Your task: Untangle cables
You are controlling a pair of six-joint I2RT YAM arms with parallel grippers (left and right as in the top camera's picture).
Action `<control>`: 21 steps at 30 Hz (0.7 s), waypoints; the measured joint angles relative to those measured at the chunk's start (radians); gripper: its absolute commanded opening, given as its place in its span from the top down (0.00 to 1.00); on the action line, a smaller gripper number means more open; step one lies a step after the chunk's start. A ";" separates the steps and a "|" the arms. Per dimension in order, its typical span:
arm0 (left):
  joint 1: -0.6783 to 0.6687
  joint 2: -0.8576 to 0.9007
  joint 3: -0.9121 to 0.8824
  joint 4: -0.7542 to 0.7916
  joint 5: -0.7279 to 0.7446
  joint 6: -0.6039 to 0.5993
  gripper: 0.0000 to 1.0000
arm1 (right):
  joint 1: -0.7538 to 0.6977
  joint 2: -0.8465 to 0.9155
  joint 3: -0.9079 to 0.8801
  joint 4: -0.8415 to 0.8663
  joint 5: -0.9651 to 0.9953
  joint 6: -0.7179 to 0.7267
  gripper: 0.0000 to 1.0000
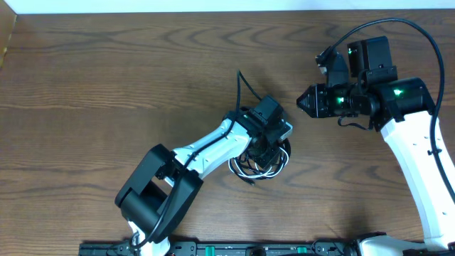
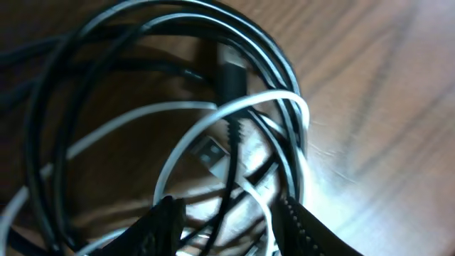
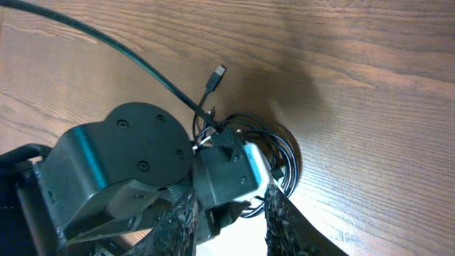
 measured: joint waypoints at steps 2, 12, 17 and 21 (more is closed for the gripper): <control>0.000 0.006 0.000 0.010 -0.011 0.000 0.55 | 0.000 0.000 0.000 0.000 0.000 0.000 0.73; -0.014 0.032 0.000 0.051 -0.050 0.005 0.68 | 0.000 0.000 0.000 -0.019 0.001 0.000 0.73; -0.014 0.032 0.000 0.082 -0.086 0.010 0.93 | 0.000 0.000 0.000 -0.023 0.002 0.000 0.73; -0.014 0.032 0.001 0.032 -0.098 0.003 0.93 | 0.000 0.000 0.000 -0.023 0.010 0.000 0.72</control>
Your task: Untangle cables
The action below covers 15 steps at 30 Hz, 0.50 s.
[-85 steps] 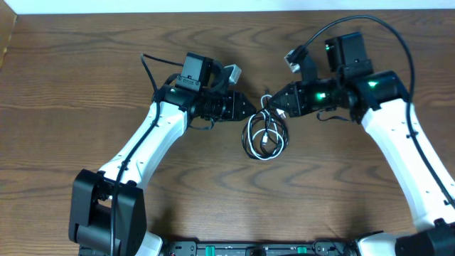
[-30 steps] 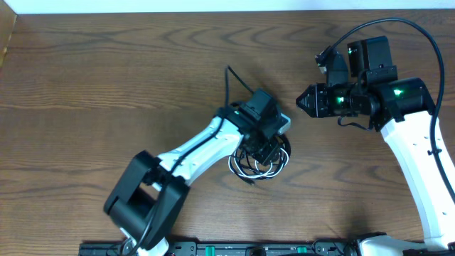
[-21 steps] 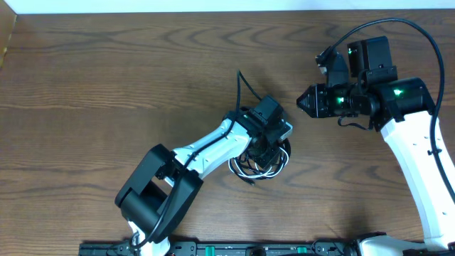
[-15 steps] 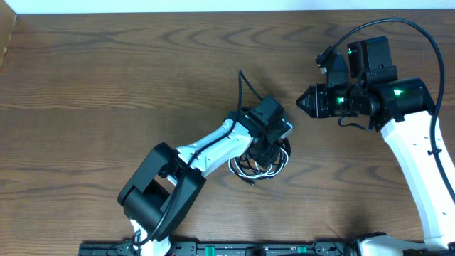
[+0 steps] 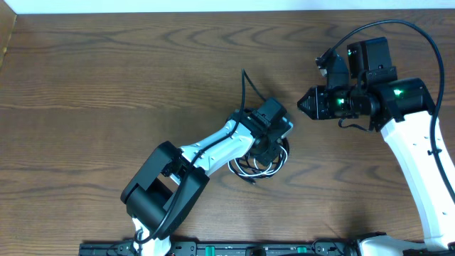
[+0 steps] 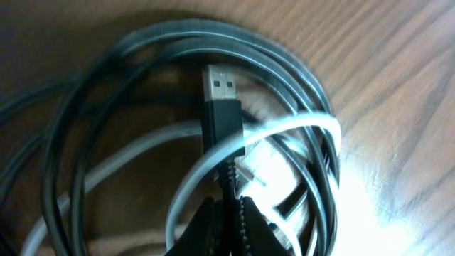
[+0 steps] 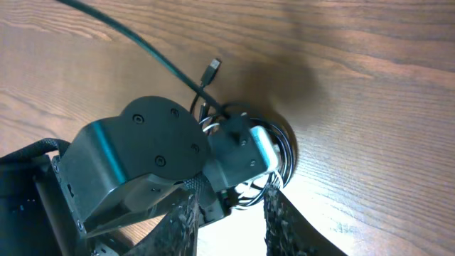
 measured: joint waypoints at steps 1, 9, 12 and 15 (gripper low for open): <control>0.000 0.000 0.002 -0.029 -0.003 0.000 0.92 | 0.000 0.000 0.000 0.000 0.003 0.000 0.71; 0.005 -0.229 0.112 -0.173 -0.012 -0.048 0.93 | 0.000 0.003 0.000 0.011 0.013 0.000 0.70; 0.010 -0.398 0.159 -0.156 -0.014 -0.077 0.92 | 0.000 0.011 0.000 0.013 -0.004 0.000 0.69; 0.012 -0.522 0.168 -0.145 -0.014 -0.101 0.93 | 0.000 0.034 0.000 0.013 -0.019 0.000 0.70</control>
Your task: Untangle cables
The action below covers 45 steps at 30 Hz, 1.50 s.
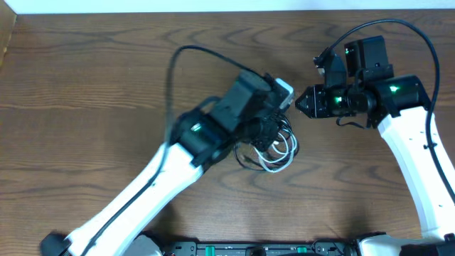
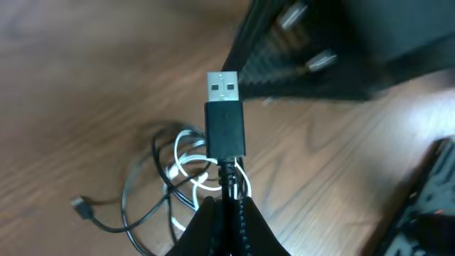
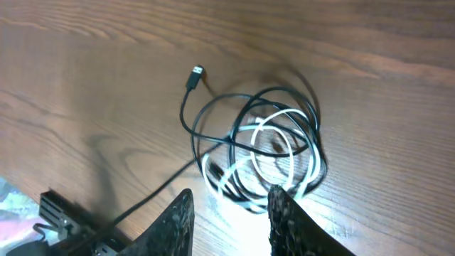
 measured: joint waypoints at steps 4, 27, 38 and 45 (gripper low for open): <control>0.026 -0.069 0.000 0.018 0.000 -0.044 0.93 | 0.000 0.045 0.000 0.004 -0.019 0.000 0.69; 0.138 -0.183 -0.002 -0.116 -0.009 -0.154 0.93 | 0.227 0.476 0.000 0.256 -0.154 0.141 0.43; 0.161 -0.026 -0.039 -0.380 -0.142 -0.362 0.92 | 0.273 0.534 0.000 0.294 -0.158 0.212 0.55; 0.180 -0.016 -0.040 -0.372 -0.159 -0.435 0.93 | 0.342 0.534 0.000 0.334 -0.085 0.306 0.71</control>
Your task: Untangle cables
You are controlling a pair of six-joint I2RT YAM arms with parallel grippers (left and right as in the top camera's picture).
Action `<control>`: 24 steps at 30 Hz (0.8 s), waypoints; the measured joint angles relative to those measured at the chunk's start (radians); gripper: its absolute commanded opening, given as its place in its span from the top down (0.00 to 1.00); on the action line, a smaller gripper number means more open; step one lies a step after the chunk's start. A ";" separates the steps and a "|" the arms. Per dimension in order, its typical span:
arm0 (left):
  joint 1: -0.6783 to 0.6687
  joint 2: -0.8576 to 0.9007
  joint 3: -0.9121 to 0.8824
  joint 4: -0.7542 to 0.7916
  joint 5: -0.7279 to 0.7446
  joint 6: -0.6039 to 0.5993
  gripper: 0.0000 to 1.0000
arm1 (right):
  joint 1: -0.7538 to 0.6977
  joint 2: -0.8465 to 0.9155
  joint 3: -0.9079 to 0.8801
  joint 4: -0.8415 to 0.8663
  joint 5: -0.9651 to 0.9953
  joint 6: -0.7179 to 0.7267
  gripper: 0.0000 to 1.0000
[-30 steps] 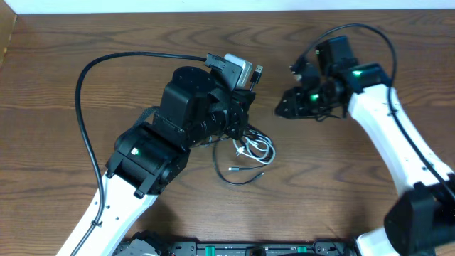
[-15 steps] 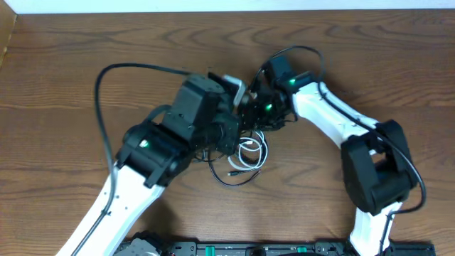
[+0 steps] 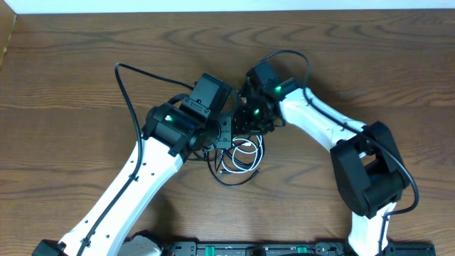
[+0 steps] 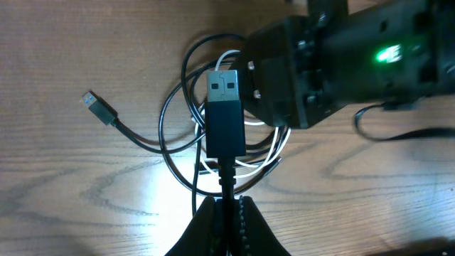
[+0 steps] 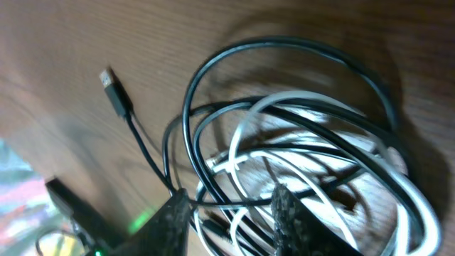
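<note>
A tangle of black and white cables (image 3: 238,155) lies mid-table. My left gripper (image 4: 226,208) is shut on the black cable just behind its USB-A plug (image 4: 226,107) and holds the plug up above the tangle (image 4: 213,153). In the overhead view the left gripper (image 3: 222,131) sits at the tangle's left edge. My right gripper (image 3: 250,121) is down at the tangle's far side. The right wrist view shows it (image 5: 231,217) open, its fingers (image 5: 284,213) straddling black and white loops (image 5: 306,149). A small plug (image 5: 114,89) on a black lead lies free to one side.
The wooden table (image 3: 71,71) surrounds the tangle. A black wire (image 3: 128,92) arcs off the left arm toward the upper left. The right arm (image 3: 334,135) stretches in from the lower right. The small plug (image 4: 92,99) lies left of the tangle.
The right gripper was off to the upper right of the tangle; now it is down on the tangle, open over its loops. The left gripper and held plug have shifted left, the tangle with them.
The left gripper was open low over the tangle, then shut on the black cable behind its USB-A plug. After that it held the plug well above the table with the tangle below. Now the right gripper stands open on the tangle.
</note>
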 measured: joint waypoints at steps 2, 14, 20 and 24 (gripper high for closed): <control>0.000 0.000 0.000 0.000 0.000 -0.018 0.93 | 0.022 0.009 0.000 0.028 0.021 0.032 0.73; 0.040 0.000 0.000 -0.001 0.016 -0.041 0.92 | 0.059 0.130 0.011 0.166 0.018 0.115 0.99; 0.056 0.000 0.000 -0.001 0.021 -0.041 0.93 | 0.050 0.137 0.011 0.173 0.002 0.082 0.99; 0.091 0.000 0.000 -0.001 0.027 -0.041 0.87 | 0.007 0.126 0.011 0.171 -0.068 0.007 0.99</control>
